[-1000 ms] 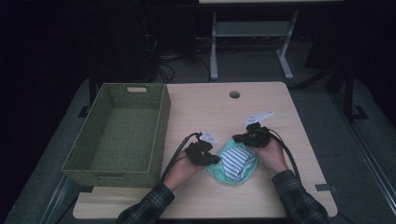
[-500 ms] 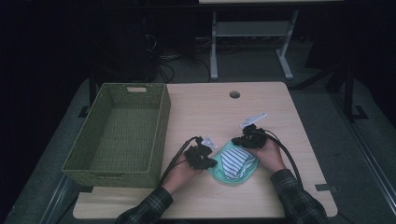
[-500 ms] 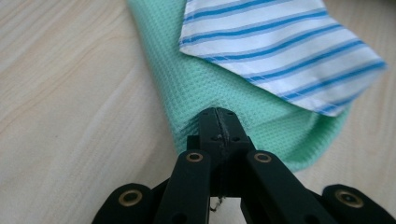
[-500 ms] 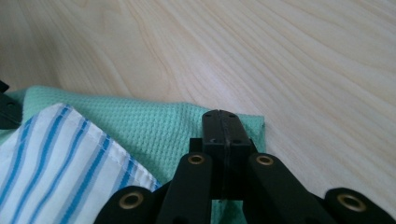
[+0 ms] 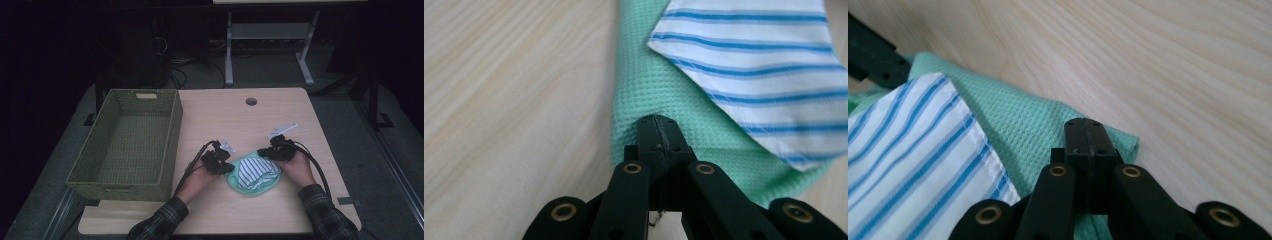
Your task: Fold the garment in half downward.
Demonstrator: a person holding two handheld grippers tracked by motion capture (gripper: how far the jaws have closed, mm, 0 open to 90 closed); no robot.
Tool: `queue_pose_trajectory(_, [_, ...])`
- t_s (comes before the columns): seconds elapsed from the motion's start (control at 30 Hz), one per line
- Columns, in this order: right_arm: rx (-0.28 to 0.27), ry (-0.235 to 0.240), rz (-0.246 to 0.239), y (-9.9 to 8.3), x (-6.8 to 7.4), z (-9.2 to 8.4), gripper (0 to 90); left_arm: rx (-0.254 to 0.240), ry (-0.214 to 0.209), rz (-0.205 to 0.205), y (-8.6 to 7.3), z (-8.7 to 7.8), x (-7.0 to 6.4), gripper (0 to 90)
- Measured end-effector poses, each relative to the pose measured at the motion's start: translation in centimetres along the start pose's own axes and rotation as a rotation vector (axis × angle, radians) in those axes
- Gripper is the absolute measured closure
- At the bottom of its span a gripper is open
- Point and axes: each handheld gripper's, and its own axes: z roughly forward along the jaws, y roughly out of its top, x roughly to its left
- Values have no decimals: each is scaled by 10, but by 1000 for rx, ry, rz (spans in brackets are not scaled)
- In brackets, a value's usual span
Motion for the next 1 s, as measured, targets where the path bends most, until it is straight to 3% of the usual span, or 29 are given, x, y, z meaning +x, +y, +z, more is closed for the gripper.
queue_pose_trajectory(0.2, [1, -17, 8, -10, 1, -10, 900, 4, 25, 1, 10, 7, 10, 895])
queue_pose_trajectory(0.6, [20, -1, 7, -21, 7, -20, 900, -13, 72, -3, 23, 16, 23, 895])
queue_pose_trajectory(0.73, [30, 3, 0, -24, 10, -24, 900, -21, 64, -5, 25, 18, 27, 895])
queue_pose_trajectory(0.87, [-4, 9, 7, -22, 10, -29, 899, -48, 30, -30, 23, 12, 28, 891])
queue_pose_trajectory(1.0, [-45, -16, 11, -18, 3, -35, 899, -66, 2, -44, 17, -1, 25, 775])
